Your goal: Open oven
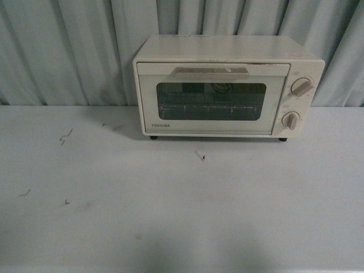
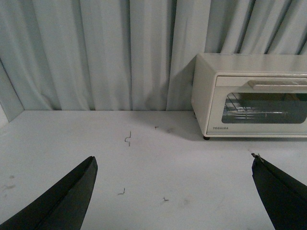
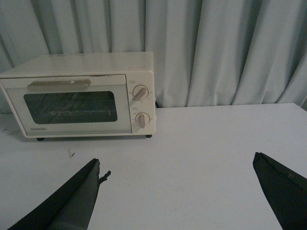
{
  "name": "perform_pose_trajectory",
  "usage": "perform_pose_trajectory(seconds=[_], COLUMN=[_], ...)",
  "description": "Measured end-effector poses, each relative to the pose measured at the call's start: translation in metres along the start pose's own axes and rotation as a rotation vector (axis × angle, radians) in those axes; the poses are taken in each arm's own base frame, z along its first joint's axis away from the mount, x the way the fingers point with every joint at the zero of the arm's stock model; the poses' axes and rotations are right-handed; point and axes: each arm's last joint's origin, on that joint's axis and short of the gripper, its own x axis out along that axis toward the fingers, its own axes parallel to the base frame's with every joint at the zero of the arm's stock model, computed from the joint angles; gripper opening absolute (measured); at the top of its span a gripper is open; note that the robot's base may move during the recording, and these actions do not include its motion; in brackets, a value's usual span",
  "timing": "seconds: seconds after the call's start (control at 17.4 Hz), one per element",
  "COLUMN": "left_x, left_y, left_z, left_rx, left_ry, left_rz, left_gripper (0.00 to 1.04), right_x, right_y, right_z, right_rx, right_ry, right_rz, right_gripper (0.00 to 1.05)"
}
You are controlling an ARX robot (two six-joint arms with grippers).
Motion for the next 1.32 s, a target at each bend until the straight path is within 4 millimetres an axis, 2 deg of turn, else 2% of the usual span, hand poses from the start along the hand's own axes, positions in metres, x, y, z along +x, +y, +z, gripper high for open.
perform_pose_trajectory(seconds=[1.32], left_x=[0.0], left_y=[0.0], left_z=[0.0], left_rx=[0.0], left_ry=[0.0], left_rz=[0.0], left_gripper=[0.98], right_x=[0.0], right_y=[0.0], right_z=[-0.0001], right_rx=[0.0], right_ry=[0.001], right_rz=[0.0], right_gripper=[0.98])
